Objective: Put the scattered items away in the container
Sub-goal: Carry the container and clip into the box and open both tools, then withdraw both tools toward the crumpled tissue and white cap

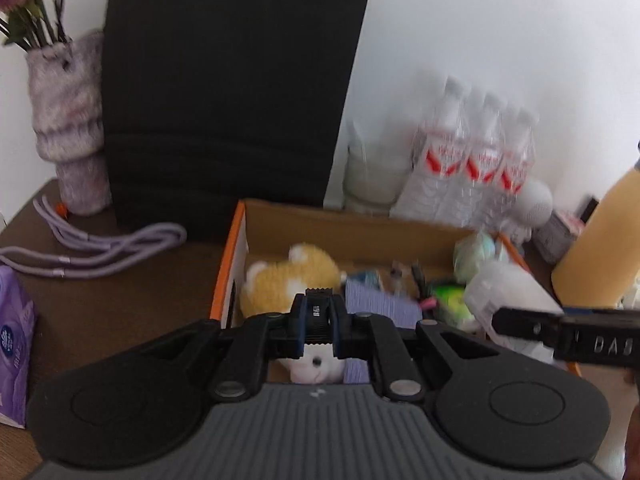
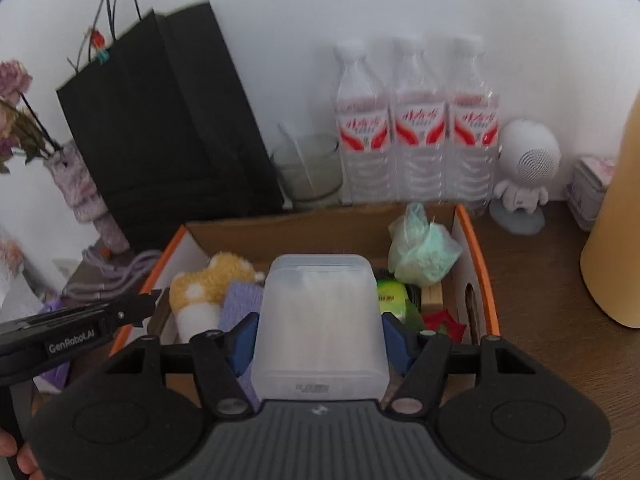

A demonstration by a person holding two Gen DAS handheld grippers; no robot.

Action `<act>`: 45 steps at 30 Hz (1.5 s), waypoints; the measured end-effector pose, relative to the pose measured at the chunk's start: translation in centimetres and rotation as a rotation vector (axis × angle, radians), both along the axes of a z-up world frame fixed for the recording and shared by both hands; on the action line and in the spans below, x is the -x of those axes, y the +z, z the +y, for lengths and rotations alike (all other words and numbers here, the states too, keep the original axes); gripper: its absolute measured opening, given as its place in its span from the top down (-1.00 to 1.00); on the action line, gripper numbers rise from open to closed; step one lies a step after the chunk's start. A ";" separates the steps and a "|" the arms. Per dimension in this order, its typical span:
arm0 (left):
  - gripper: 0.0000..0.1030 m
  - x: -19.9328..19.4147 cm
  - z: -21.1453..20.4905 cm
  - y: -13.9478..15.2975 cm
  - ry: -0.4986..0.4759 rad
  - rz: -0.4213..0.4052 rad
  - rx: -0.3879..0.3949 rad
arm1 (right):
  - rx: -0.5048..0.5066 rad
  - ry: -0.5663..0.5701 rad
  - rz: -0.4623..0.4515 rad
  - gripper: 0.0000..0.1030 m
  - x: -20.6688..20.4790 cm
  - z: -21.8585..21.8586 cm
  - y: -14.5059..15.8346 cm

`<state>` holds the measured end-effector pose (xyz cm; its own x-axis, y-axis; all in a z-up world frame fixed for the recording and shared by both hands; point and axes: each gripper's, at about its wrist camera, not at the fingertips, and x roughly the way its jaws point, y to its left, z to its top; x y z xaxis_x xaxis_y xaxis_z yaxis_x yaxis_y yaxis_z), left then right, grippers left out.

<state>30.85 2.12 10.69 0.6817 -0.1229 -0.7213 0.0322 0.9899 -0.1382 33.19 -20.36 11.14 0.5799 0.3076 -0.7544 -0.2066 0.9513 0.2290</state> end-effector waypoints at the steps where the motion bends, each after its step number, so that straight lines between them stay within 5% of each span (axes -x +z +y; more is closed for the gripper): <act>1: 0.76 -0.6 0.2 -0.4 -0.012 0.058 -0.015 | 0.018 0.027 0.063 -0.23 -0.9 0.3 -0.3; 4: 0.76 -2.2 0.6 -2.1 -0.030 0.190 -0.078 | 0.069 0.092 0.206 -0.23 -2.8 2.0 -1.9; 8: 0.76 -3.3 0.4 -4.1 -0.051 0.315 -0.084 | 0.185 0.111 0.273 -0.23 -3.8 5.0 -4.5; 12: 0.54 -3.3 -0.5 -4.3 -0.059 0.329 -0.103 | 0.191 0.112 0.314 -0.24 -4.4 6.0 -6.0; 14: 0.03 -3.2 -0.6 -3.9 -0.056 0.326 -0.101 | 0.194 0.106 0.326 -0.27 -4.3 6.1 -6.2; 18: -0.15 -3.1 -0.6 -2.1 -0.036 0.318 -0.094 | 0.158 0.091 0.329 -0.26 -4.0 4.7 -4.3; 20: -0.45 -2.6 -0.4 -0.9 -0.019 0.311 -0.095 | 0.158 0.067 0.302 -0.38 -3.7 3.2 -2.5; 29: -0.70 0.3 0.1 1.0 0.072 0.286 -0.079 | 0.140 -0.074 0.210 -0.48 0.4 -4.6 1.3; 34: -0.99 4.6 -2.1 2.5 0.068 0.052 -0.110 | 0.112 -0.079 -0.009 -0.50 4.6 -3.9 2.7; 40: -1.00 10.5 -4.1 1.9 0.111 -0.295 -0.135 | 0.029 -0.048 -0.358 -0.52 11.0 -3.1 1.7; 45: -1.00 14.3 -5.0 0.8 0.123 -0.397 -0.118 | 0.061 -0.070 -0.449 -0.52 14.7 -3.1 0.1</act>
<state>16.53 -2.84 11.52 0.9134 0.0446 -0.4047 -0.0596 0.9979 -0.0245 18.45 -23.47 11.28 0.8713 0.2187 -0.4393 -0.2072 0.9754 0.0746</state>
